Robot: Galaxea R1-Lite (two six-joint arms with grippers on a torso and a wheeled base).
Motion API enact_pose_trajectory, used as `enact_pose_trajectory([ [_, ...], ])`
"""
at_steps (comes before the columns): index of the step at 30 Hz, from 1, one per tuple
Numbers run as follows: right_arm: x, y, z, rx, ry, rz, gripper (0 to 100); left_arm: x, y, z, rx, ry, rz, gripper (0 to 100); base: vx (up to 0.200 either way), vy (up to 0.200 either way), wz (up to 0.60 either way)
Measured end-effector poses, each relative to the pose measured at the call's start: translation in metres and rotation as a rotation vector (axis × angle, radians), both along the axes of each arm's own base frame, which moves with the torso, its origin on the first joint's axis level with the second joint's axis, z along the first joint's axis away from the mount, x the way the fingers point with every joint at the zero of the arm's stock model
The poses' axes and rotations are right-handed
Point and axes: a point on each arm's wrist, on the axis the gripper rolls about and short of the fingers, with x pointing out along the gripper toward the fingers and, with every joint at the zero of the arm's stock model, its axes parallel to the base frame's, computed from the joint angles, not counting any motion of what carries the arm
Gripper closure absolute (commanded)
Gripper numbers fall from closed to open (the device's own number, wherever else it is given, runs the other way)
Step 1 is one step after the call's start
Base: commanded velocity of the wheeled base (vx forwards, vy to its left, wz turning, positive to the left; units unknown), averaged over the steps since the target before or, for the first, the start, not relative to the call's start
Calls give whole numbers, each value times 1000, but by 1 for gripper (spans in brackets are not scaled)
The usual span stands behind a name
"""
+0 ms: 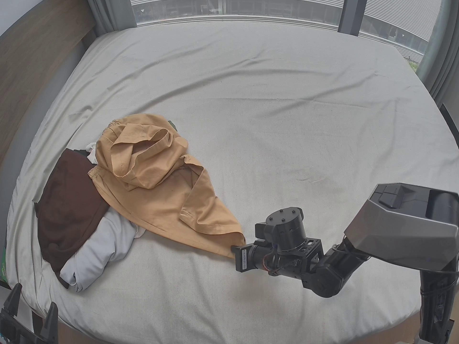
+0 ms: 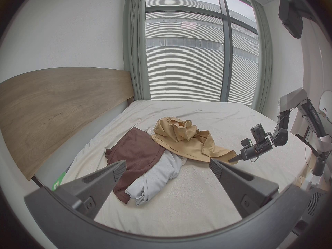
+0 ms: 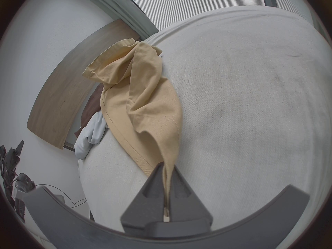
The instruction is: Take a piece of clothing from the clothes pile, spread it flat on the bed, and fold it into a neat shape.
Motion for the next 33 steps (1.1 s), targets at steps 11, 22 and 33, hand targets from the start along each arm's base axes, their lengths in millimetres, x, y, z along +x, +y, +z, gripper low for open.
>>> enact_pose_trajectory([
  [11, -24, -21, 0, -54, 52, -5, 100, 0, 0, 0, 0, 0, 1, 0, 0, 0, 0],
  [22, -45, -37, -3, -105, 95, -11, 100, 0, 0, 0, 0, 0, 0, 0, 0, 0, 0],
  [33, -71, -59, -3, -155, 147, -9, 100, 0, 0, 0, 0, 0, 0, 0, 0, 0, 0],
])
